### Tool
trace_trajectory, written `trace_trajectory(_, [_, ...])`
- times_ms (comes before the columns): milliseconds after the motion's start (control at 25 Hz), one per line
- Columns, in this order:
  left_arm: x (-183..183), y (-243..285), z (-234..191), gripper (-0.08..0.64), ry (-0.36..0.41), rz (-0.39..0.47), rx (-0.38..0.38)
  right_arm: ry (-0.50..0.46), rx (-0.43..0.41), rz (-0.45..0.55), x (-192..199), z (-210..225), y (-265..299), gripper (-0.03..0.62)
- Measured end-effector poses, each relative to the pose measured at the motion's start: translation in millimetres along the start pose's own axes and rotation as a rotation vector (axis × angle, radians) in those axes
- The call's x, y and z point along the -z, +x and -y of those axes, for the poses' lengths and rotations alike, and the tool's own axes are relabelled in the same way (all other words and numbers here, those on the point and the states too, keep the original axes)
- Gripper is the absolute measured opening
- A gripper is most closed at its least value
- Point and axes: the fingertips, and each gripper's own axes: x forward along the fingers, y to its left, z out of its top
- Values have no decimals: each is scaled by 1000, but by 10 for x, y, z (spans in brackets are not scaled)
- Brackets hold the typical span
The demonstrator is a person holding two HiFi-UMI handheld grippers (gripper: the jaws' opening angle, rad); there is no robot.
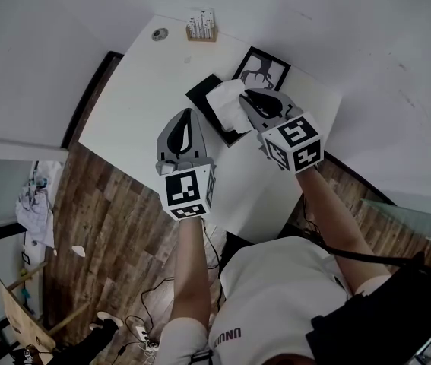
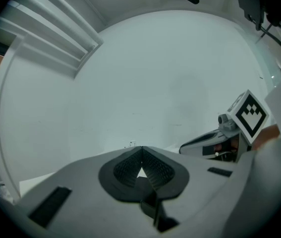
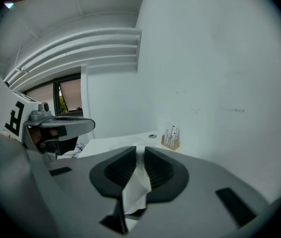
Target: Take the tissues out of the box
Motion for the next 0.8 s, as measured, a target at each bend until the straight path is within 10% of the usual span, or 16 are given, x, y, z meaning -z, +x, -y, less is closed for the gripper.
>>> trace_trajectory(800, [-86,-17,72,14,9,7,-13,-18,15,86,-312,69,-171,66])
